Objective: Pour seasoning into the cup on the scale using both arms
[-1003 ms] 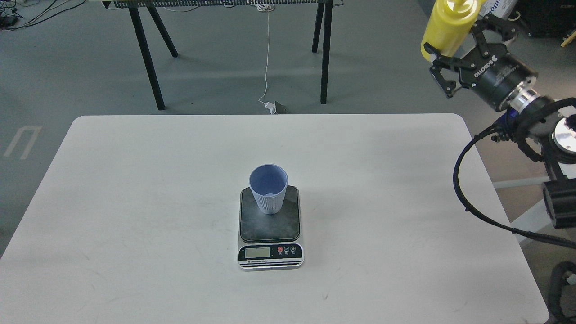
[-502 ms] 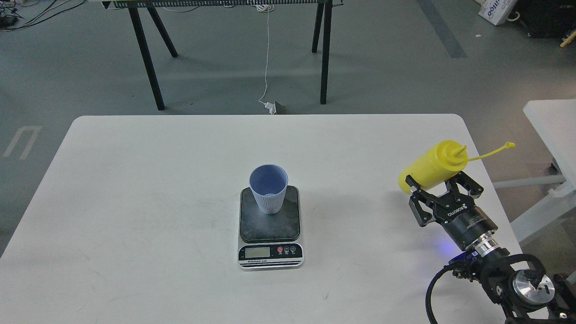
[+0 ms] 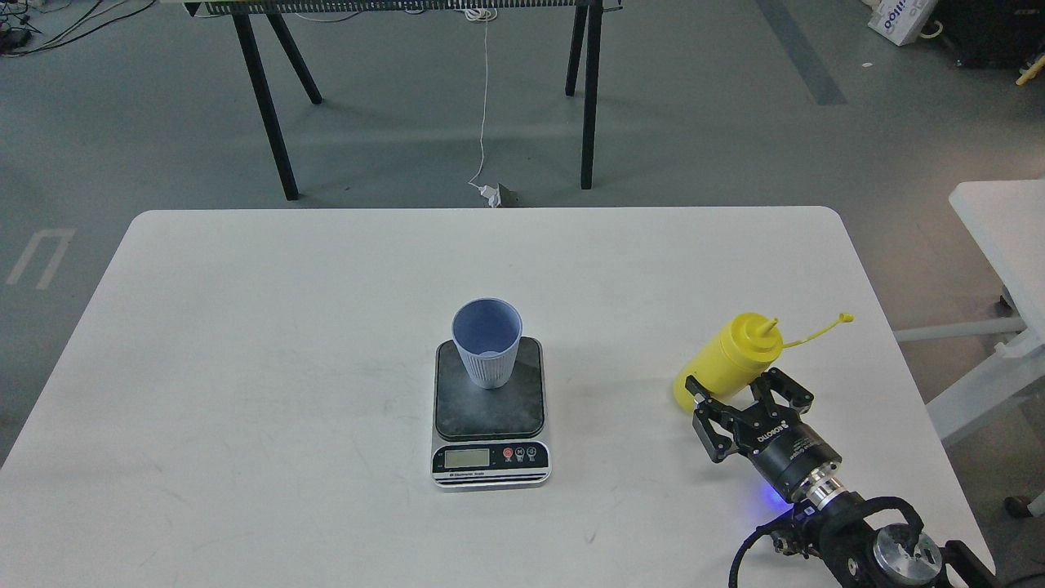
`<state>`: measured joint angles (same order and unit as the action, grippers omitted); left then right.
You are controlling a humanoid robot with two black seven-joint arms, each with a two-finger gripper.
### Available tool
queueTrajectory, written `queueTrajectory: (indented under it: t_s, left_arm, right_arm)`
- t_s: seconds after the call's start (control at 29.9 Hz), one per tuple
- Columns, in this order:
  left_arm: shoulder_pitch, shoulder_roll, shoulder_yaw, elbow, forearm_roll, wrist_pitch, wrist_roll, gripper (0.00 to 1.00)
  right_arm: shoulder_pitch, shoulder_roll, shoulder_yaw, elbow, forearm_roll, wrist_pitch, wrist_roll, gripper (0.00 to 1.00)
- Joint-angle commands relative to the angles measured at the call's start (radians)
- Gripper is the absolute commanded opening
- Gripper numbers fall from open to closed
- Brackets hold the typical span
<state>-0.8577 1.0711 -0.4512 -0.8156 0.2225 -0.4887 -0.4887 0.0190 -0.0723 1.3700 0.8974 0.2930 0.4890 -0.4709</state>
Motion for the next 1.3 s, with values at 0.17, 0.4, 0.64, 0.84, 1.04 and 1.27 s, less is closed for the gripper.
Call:
queueTrajectory:
  t_s: [0.17,0.4,0.64,0.84,1.04,1.27]
  left_arm:
    - [-0.001,-0.003,-0.001,0.000,0.000,0.000,0.000,0.99]
    - [0.000,0.003,0.000,0.000,0.000,0.000,0.000,0.99]
    - [0.006,0.004,0.000,0.000,0.000,0.000,0.000,0.99]
    - [0.009,0.000,0.000,0.000,0.000,0.000,0.000,0.99]
    - [0.009,-0.003,-0.001,0.000,0.000,0.000,0.000,0.99]
    - [0.014,-0.042,-0.001,0.000,0.000,0.000,0.000,0.99]
  right_arm:
    - [0.009,-0.004,-0.029,0.003,-0.002,0.000,0.012,0.59]
    - [-0.005,-0.047,-0.028,0.029,0.002,0.000,0.009,0.99]
    - [-0.115,-0.092,-0.028,0.129,0.005,0.000,0.006,0.99]
    - [-0.310,-0.175,-0.006,0.352,0.012,0.000,0.006,0.99]
    - [-0.522,-0.303,0.124,0.546,0.012,0.000,0.009,0.99]
    - [-0.260,-0.467,0.232,0.453,0.000,0.000,0.009,0.99]
